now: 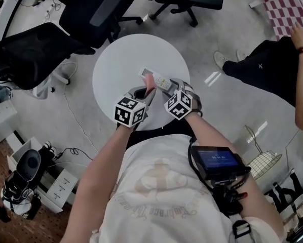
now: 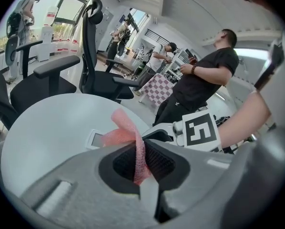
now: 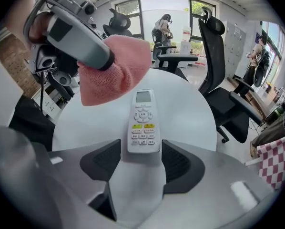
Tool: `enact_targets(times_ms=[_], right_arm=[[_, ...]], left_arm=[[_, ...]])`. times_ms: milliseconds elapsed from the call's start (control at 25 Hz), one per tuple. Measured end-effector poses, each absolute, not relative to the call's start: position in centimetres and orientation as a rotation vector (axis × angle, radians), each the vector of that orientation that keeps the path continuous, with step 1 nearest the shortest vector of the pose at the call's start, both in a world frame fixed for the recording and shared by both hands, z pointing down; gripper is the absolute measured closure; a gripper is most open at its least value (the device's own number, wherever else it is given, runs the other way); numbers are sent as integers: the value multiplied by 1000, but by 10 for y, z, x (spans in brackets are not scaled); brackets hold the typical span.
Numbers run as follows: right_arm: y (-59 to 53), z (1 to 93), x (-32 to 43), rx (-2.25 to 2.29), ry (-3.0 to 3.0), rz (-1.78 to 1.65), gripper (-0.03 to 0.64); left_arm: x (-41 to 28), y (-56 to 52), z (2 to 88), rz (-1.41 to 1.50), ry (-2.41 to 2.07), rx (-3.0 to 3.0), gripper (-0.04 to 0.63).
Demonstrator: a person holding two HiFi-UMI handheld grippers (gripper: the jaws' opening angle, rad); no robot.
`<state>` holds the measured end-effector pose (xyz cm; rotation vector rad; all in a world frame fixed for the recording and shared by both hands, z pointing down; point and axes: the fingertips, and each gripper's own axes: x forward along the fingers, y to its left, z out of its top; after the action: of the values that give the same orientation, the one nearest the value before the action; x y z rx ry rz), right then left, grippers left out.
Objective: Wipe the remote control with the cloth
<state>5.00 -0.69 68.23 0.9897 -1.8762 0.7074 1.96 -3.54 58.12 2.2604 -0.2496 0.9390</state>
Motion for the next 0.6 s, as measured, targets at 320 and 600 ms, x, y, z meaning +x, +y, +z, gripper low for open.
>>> enact_targets(times_ms=[320, 600], right_arm=[[-29, 684, 63, 987, -1891, 646, 394], [-29, 681, 58, 1019, -1917, 655, 397]], left_arm=[[52, -51, 599, 1017, -158, 2234, 566], [73, -32, 619, 1116, 2, 2163, 566]])
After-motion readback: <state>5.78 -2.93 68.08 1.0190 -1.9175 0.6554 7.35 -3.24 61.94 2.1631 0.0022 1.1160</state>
